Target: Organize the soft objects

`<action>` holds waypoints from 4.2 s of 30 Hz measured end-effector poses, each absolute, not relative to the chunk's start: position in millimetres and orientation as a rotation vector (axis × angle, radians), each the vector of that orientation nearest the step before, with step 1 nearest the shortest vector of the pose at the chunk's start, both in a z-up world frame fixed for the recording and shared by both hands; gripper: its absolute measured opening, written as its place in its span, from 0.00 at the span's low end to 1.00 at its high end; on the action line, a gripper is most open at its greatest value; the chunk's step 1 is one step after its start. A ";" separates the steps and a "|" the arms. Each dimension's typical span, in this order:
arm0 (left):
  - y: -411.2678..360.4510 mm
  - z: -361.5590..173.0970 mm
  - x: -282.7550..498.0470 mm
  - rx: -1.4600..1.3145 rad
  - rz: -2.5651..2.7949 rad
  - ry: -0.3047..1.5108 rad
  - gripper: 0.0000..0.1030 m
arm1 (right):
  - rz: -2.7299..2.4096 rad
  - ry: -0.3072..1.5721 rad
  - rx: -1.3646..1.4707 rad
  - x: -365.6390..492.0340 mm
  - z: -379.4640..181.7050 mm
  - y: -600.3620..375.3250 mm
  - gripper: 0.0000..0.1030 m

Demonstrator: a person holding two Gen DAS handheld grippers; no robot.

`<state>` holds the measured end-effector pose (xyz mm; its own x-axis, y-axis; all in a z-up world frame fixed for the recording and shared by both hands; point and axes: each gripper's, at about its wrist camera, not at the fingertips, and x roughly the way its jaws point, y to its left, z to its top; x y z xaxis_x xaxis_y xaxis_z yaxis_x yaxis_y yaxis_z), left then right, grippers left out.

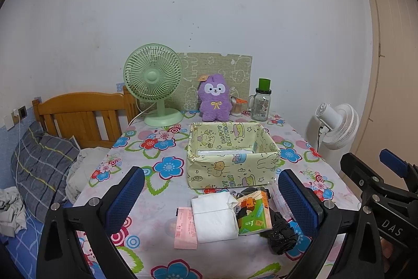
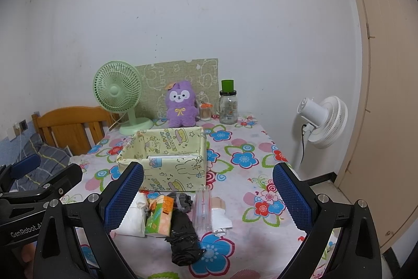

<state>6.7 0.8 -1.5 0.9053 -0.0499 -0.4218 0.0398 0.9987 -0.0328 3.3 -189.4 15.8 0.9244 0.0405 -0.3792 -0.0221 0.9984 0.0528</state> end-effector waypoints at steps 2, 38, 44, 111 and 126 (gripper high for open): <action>0.8 -1.7 6.4 -0.024 -0.048 0.436 1.00 | 0.030 0.391 0.046 3.6 16.0 -189.4 0.98; 3.0 -5.8 7.8 -0.018 -0.023 0.441 1.00 | 0.053 0.403 0.054 2.3 18.5 -188.8 0.98; 2.3 -6.4 8.3 -0.019 -0.025 0.443 1.00 | 0.054 0.407 0.055 3.0 18.3 -189.1 0.98; 4.6 -117.3 102.5 -0.003 -0.062 0.791 0.97 | 0.152 0.706 0.011 99.8 -82.5 -143.3 0.90; 5.6 -136.1 116.5 -0.022 -0.085 0.842 0.96 | 0.237 0.821 0.048 120.6 -105.7 -131.7 0.62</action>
<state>116.5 5.6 -136.1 0.6625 -0.0843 -0.7443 0.0669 0.9963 -0.0533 120.6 -131.7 -105.7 0.6570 0.2275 -0.7187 -0.1902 0.9726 0.1339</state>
